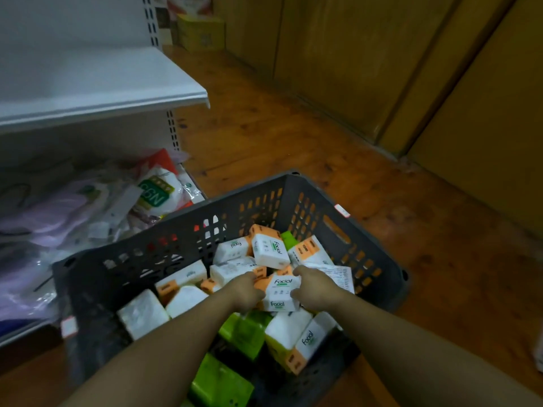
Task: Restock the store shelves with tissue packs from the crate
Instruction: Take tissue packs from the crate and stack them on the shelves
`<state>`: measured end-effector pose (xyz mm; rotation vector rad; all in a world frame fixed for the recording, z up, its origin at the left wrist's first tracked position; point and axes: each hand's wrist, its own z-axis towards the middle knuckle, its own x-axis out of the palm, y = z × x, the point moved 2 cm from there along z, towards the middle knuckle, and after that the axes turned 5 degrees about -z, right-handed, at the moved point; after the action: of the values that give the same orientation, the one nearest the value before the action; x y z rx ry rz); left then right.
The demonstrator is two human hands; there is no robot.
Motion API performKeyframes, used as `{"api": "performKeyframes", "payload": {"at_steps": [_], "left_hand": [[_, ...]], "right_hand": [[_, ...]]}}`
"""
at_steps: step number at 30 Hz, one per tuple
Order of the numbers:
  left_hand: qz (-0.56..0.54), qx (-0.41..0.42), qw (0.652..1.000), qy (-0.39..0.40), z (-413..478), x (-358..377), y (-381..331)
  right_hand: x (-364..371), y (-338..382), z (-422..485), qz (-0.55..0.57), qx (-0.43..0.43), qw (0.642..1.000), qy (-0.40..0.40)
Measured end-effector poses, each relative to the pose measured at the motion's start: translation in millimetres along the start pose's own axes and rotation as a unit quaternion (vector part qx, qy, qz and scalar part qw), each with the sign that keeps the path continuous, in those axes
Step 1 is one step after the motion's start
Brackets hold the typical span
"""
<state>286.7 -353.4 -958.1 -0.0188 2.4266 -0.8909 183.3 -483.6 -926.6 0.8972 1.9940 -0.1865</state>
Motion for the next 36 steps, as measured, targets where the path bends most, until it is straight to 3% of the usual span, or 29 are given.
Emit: {"api": "performKeyframes", "payload": {"at_steps": [7,12,16,19,23,29,33,36], "left_hand": [[-0.076,-0.055,0.995,0.037,19.6,18.8,1.3],[-0.166,-0.071,0.982,0.046,9.8,18.7,1.1],[-0.226,-0.059,0.972,0.02,-6.2,9.7,9.6],[-0.267,-0.028,0.963,0.0,-22.1,-8.4,8.4],[-0.322,0.012,0.944,-0.064,-38.7,-46.9,1.0],[-0.327,0.141,0.91,-0.211,-94.9,-137.2,-16.8],[-0.298,0.21,0.871,-0.328,-151.8,-200.8,-9.6],[-0.287,0.238,0.85,-0.372,-198.8,-244.7,4.9]], "right_hand": [[19.2,3.6,9.7,0.062,0.02,0.994,0.089],[22.3,4.9,8.3,0.152,0.027,0.985,0.07],[10.6,9.0,-0.7,0.177,0.013,0.984,-0.011],[-1.9,8.9,-10.3,0.292,-0.009,0.956,-0.022],[-25.7,31.4,-24.7,0.388,-0.044,0.919,-0.049],[-81.9,112.7,-56.6,0.363,-0.123,0.906,-0.18],[-110.9,185.5,-82.4,0.37,-0.2,0.875,-0.24],[-126.5,242.0,-100.4,0.36,-0.256,0.853,-0.279]]}}
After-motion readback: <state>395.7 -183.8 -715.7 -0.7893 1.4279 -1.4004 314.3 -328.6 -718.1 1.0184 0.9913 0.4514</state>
